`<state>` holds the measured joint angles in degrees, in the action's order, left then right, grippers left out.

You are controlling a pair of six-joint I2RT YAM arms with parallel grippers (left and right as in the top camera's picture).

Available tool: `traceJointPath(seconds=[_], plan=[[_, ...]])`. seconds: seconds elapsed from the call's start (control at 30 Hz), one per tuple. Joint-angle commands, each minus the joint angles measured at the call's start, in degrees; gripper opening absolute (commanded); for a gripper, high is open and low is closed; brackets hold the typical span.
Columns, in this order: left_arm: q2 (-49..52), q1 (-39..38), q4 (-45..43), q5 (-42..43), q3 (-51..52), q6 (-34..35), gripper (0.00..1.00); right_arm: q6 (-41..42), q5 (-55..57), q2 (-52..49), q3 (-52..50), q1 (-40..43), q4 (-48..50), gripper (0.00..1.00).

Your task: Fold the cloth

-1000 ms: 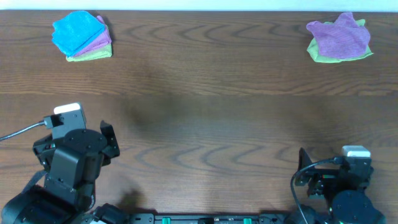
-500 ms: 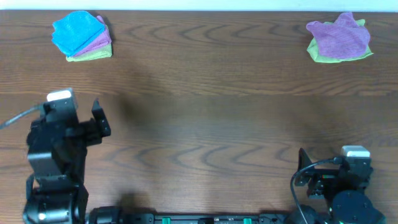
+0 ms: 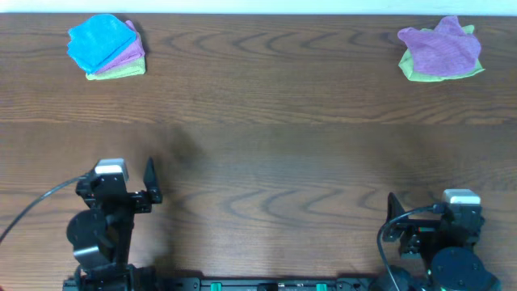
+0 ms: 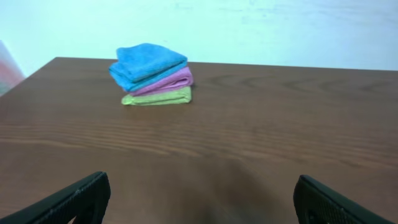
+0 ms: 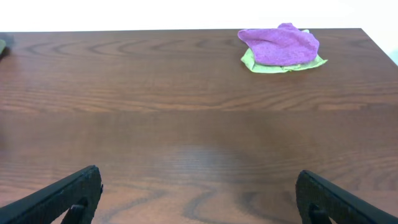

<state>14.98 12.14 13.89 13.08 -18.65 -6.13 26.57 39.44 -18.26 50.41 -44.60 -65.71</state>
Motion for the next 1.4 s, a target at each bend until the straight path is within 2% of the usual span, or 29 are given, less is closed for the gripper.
traceJointPath(seconds=[0.0, 0.27, 0.43, 0.63, 0.9, 1.2, 1.37], plan=[[-3.4, 0.2, -1.6, 1.8, 3.7, 1.4, 0.95, 0.8, 0.6, 0.3, -0.3, -0.4, -0.1, 0.99], [-8.3, 0.2, -5.5, 1.2, 11.6, 7.2, 0.96, 0.8, 0.6, 0.3, -0.3, -0.4, -0.1, 0.99], [-10.4, 0.2, -9.0, -1.7, 15.8, 14.4, 0.95, 0.8, 0.6, 0.3, -0.3, -0.4, -0.1, 0.99], [-11.5, 0.1, -10.3, -4.0, 18.4, 17.8, 0.95, 0.8, 0.6, 0.3, -0.3, -0.4, -0.1, 0.99], [-11.5, -1.0, -10.1, -5.2, 18.4, 17.0, 0.96, 0.8, 0.6, 0.3, -0.3, -0.4, -0.1, 0.99], [-11.5, -4.3, -9.9, -5.7, 18.4, 5.4, 0.95, 0.8, 0.6, 0.3, -0.3, -0.4, -0.1, 0.99], [-11.5, -4.3, -10.2, -5.8, 18.4, 3.1, 0.95, 0.8, 0.6, 0.3, -0.3, -0.4, -0.1, 0.99]])
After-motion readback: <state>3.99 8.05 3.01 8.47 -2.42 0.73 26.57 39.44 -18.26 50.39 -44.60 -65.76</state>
